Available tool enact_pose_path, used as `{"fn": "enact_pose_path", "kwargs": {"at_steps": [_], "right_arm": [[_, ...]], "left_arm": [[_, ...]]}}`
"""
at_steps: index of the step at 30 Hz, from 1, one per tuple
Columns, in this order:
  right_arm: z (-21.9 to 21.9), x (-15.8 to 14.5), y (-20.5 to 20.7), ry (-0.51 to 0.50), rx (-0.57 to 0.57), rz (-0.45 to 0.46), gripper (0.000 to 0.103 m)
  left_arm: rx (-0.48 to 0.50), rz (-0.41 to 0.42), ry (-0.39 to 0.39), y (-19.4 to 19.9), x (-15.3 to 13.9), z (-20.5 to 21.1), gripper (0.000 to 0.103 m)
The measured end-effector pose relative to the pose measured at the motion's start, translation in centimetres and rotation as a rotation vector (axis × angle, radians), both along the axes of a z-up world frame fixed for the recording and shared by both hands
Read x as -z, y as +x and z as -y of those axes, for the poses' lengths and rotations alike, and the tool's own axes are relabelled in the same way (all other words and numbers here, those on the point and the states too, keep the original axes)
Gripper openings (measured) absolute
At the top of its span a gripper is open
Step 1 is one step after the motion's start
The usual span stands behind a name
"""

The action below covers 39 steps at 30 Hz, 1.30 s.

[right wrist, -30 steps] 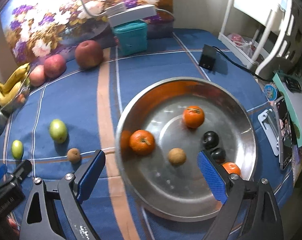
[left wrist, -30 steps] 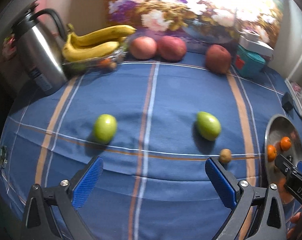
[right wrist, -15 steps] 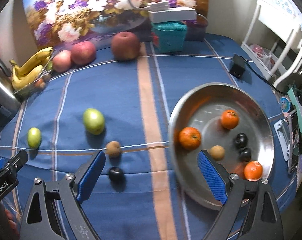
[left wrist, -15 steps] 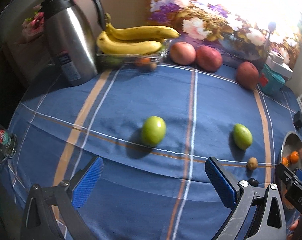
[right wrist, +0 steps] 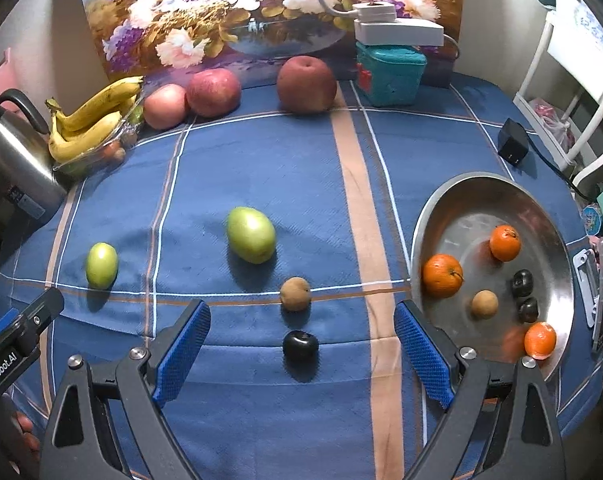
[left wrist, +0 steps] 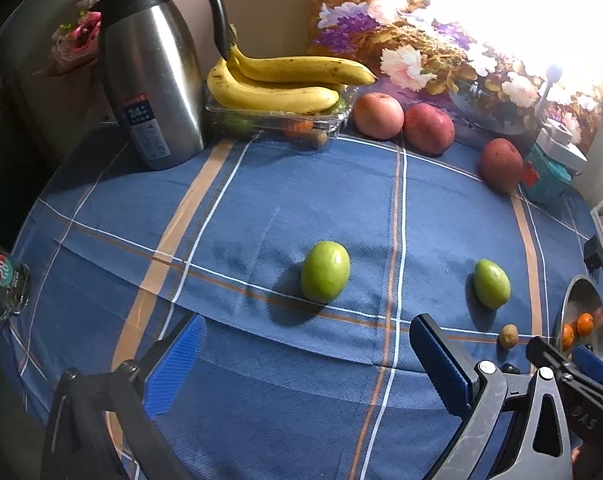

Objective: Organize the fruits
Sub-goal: 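Reach the open right gripper toward the dark plum on the cloth, then close the right gripper on the dark plum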

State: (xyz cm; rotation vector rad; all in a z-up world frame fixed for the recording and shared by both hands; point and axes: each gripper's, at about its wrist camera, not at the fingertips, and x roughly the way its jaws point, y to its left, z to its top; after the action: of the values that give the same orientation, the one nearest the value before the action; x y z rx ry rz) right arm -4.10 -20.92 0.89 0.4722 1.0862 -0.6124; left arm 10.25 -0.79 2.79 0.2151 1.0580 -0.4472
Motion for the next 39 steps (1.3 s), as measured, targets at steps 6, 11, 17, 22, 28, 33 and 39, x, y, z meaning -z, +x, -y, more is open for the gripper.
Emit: {"fn": "enact_pose_path", "kwargs": {"at_steps": [6, 11, 17, 22, 28, 33, 39], "right_arm": [[0.1, 1.8, 0.5, 0.028, 0.002, -0.049, 0.093], [0.4, 3.1, 0.6, 0.051, 0.013, -0.08, 0.093], [0.7, 4.8, 0.7, 0.074, 0.032, -0.121, 0.093], [0.8, 5.5, 0.7, 0.087, 0.028, -0.135, 0.09], [0.7, 6.1, 1.0, 0.082, 0.013, -0.152, 0.064], [0.5, 6.3, 1.1, 0.092, 0.006, -0.151, 0.046], [0.2, 6.3, 1.3, 0.101, -0.015, -0.143, 0.03]], "left_arm": [[0.021, -0.029, 0.01, -0.1, 1.1, 0.7, 0.103], [0.027, -0.062, 0.014, 0.1, 2.2, 1.1, 0.103], [0.045, -0.087, 0.025, -0.1, 3.2, 1.6, 0.103], [0.048, -0.112, 0.043, 0.0, 4.2, 1.9, 0.103], [0.049, -0.111, 0.041, 0.0, 4.4, 2.1, 0.103], [0.049, -0.112, 0.038, 0.1, 4.4, 2.1, 0.103], [0.046, -0.114, 0.037, 0.2, 4.3, 2.0, 0.103]]}}
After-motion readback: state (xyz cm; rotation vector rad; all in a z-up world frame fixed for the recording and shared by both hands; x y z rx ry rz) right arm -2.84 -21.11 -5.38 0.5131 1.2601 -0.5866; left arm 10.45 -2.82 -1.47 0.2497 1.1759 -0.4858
